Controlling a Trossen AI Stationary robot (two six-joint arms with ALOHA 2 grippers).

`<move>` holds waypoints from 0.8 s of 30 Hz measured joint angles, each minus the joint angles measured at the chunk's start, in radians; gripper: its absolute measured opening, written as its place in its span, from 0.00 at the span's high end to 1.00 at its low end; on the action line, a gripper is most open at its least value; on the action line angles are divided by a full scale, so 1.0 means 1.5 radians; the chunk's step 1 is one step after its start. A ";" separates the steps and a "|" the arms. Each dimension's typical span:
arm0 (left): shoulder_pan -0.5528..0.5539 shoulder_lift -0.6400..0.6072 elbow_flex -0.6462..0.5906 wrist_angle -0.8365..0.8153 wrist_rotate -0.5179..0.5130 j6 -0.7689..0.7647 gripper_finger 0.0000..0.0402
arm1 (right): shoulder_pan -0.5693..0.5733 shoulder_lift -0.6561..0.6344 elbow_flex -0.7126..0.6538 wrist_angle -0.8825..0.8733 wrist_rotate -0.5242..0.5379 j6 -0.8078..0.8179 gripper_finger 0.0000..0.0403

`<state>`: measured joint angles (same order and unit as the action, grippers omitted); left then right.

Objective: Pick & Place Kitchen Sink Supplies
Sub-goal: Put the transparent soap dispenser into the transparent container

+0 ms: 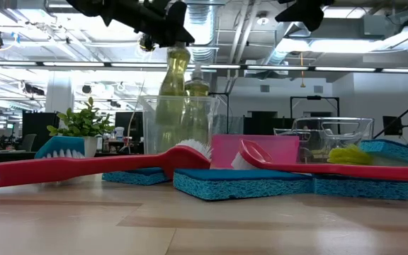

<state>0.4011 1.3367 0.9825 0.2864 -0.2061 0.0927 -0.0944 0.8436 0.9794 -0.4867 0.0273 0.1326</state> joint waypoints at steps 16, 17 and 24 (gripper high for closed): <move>-0.001 0.001 -0.068 -0.019 -0.002 -0.063 0.66 | 0.001 0.000 -0.001 0.000 -0.002 0.018 0.44; -0.001 0.001 -0.073 -0.019 -0.002 -0.067 0.66 | 0.001 0.000 -0.001 0.001 -0.002 0.018 0.44; -0.001 -0.007 -0.101 -0.019 -0.001 -0.083 0.66 | 0.001 0.000 -0.001 0.001 -0.002 0.018 0.44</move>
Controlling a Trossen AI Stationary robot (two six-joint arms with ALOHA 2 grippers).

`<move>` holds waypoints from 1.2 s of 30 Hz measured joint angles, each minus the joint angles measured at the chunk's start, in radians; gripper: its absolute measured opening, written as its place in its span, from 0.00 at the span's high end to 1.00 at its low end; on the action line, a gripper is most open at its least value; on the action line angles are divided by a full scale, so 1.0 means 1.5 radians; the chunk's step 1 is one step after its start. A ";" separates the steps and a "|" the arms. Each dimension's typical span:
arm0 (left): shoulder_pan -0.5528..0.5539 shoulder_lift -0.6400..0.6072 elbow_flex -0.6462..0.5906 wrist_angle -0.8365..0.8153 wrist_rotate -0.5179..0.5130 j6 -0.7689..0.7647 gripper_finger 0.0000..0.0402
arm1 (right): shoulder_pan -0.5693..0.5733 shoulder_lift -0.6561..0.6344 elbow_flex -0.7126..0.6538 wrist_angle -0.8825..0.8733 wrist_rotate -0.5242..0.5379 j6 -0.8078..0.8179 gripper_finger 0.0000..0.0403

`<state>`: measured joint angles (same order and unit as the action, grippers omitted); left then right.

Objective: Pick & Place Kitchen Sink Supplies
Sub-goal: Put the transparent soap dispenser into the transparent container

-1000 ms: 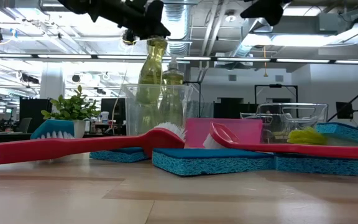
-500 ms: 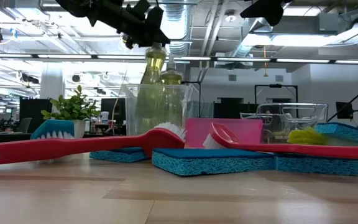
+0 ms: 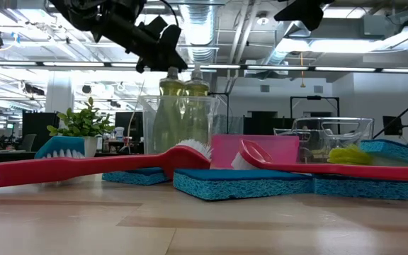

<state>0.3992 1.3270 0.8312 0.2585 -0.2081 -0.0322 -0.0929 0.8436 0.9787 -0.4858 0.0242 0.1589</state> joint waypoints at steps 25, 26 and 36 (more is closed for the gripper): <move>0.000 -0.029 -0.060 -0.013 0.002 -0.020 0.66 | 0.000 0.000 0.000 0.001 0.000 0.000 0.44; 0.000 -0.032 -0.060 -0.016 0.002 -0.020 0.66 | 0.000 0.000 0.000 0.000 0.000 0.000 0.44; 0.000 -0.047 -0.060 -0.007 0.002 -0.020 0.66 | 0.001 -0.038 0.000 0.000 0.000 -0.002 0.44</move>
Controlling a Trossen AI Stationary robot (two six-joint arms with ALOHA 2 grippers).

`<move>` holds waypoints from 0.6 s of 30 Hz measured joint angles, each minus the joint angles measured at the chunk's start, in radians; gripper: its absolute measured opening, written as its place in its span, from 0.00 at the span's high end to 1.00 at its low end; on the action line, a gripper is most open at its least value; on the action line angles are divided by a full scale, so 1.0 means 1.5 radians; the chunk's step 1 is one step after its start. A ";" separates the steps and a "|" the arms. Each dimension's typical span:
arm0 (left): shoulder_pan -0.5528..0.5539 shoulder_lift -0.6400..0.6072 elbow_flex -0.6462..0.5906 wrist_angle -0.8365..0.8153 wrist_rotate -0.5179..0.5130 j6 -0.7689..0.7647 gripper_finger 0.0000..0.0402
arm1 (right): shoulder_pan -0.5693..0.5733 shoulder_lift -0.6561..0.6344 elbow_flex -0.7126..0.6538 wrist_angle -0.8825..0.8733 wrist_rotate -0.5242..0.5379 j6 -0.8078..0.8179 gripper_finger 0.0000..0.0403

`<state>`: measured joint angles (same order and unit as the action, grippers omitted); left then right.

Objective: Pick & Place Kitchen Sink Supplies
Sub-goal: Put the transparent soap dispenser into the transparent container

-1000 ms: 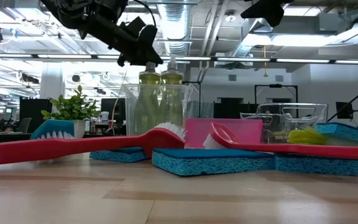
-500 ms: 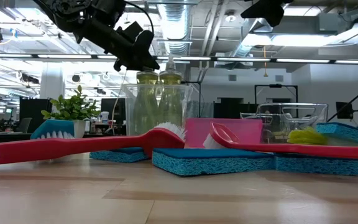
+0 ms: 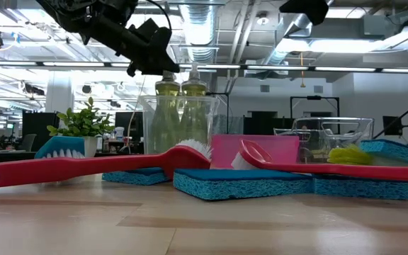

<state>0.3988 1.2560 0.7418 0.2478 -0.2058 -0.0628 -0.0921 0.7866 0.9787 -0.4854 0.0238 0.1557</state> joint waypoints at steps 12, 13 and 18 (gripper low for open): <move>0.000 0.000 0.000 0.001 -0.001 0.000 0.66 | 0.000 -0.063 0.000 0.000 0.000 0.002 0.44; 0.000 0.000 0.000 0.001 -0.001 0.000 0.66 | 0.000 -0.069 0.000 0.000 0.000 0.002 0.44; 0.000 0.001 0.000 0.001 -0.001 -0.001 0.66 | 0.000 -0.106 0.000 -0.001 0.000 0.002 0.44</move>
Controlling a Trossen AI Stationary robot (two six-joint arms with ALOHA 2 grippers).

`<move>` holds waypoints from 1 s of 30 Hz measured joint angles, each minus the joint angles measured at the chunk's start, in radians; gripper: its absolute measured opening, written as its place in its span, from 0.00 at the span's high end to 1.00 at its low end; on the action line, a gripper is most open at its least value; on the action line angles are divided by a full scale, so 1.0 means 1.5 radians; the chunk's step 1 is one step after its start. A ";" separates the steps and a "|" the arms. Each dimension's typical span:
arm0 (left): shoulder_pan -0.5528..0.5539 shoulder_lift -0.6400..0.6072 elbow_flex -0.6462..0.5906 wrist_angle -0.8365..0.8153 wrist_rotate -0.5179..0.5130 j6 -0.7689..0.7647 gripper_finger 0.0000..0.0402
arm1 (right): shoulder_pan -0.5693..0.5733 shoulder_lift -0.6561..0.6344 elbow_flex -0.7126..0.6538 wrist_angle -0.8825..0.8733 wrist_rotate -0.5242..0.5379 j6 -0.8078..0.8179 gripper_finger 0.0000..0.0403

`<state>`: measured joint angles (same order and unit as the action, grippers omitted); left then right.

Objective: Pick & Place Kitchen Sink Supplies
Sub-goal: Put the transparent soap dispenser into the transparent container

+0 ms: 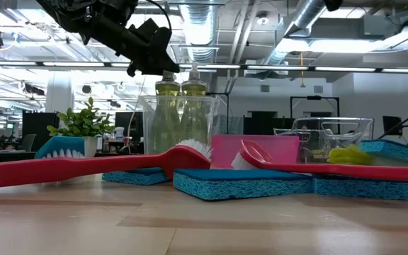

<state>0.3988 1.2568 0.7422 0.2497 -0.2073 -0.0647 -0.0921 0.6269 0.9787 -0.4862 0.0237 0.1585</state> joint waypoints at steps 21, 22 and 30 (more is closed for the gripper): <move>0.000 0.000 0.001 0.001 0.000 -0.001 0.66 | 0.000 -0.254 -0.001 -0.039 0.002 -0.007 0.44; 0.000 0.000 0.001 0.001 0.000 -0.001 0.66 | 0.000 -0.265 0.000 -0.041 0.002 -0.007 0.44; 0.000 0.000 0.001 0.001 0.000 -0.001 0.66 | 0.000 -0.326 0.001 -0.038 0.002 -0.005 0.44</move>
<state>0.3992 1.2568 0.7433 0.2512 -0.2078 -0.0654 -0.0917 0.1380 0.9808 -0.5436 0.0273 0.1509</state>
